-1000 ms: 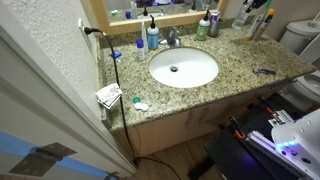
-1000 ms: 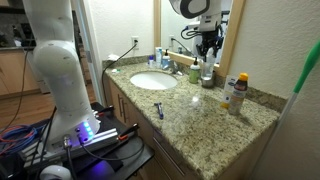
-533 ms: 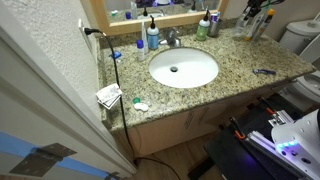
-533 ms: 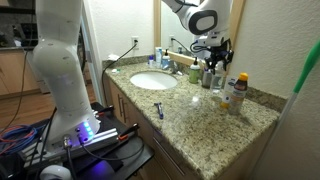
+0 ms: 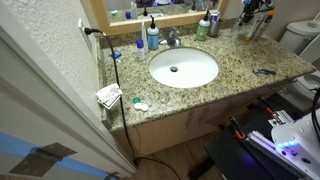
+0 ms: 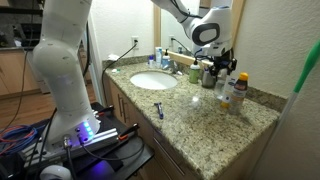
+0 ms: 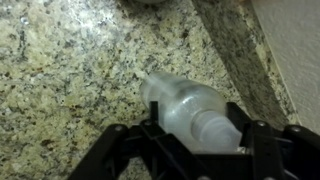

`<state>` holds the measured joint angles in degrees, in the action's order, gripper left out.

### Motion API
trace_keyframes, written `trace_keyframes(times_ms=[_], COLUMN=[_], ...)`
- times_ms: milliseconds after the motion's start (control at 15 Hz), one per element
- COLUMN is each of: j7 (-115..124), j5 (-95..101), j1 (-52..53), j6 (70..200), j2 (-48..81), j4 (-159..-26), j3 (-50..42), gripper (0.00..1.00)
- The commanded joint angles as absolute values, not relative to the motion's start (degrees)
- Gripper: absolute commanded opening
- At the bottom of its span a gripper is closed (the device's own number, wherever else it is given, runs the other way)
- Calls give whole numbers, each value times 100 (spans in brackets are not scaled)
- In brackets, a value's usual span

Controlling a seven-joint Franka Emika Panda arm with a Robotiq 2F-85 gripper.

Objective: Move the clear bottle closer to the silver cup

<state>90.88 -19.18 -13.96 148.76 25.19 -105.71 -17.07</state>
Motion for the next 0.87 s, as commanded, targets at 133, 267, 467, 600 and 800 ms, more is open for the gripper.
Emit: trace_keyframes(times_ms=[133,267,467,600,800], j7=[9225,9172,8974,8287,8404], j5=[-2013,-1986,-1889,-2401,-2416], j1=[-1481,-1468,-1470,-1666,-1521], j6=[14764,14711,14352,13785,13698], j2=[2425,2187,1505,862,999], j4=[-10312,-10323,-10498,-10646,-10318], j3=[-1640,-1639,-1641,-1380,-1534], gripper=[100,100,100,100,100])
